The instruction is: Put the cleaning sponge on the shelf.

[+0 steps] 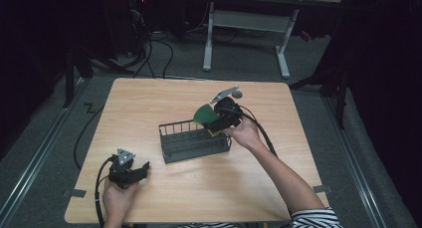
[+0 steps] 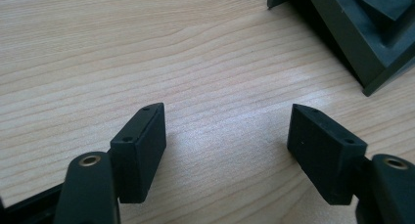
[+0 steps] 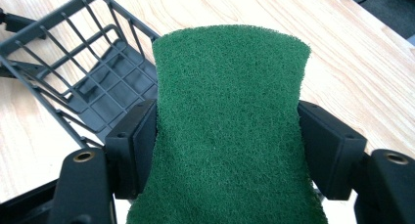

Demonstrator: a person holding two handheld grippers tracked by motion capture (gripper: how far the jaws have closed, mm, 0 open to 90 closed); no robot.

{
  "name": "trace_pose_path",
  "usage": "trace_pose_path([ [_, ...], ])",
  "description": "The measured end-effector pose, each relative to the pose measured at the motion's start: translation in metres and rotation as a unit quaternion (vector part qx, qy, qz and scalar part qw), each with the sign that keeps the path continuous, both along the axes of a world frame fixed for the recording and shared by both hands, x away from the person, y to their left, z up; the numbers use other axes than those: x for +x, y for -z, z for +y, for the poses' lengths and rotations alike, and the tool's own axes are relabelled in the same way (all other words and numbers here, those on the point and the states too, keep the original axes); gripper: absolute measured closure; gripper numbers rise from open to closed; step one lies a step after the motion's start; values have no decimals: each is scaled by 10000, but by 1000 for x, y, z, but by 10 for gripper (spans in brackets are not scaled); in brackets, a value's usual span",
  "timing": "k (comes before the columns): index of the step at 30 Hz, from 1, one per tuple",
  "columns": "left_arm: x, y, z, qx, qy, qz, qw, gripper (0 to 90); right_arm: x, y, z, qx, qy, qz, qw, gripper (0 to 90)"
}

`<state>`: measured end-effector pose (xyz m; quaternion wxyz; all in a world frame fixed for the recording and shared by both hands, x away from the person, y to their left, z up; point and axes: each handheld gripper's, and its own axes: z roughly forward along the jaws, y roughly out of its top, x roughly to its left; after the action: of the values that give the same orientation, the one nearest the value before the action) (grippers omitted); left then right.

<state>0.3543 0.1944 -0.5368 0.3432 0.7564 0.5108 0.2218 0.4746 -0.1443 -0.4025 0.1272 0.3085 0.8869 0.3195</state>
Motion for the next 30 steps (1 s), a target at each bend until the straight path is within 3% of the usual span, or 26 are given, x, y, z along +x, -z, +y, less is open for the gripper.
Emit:
trace_pose_path([
  [24,0,0,0,0,0,2,10000,311,-4,26,13,-505,426,124,9977,295],
  [30,0,0,0,10,6,7,10000,311,-4,29,10,-393,501,219,9977,293],
])
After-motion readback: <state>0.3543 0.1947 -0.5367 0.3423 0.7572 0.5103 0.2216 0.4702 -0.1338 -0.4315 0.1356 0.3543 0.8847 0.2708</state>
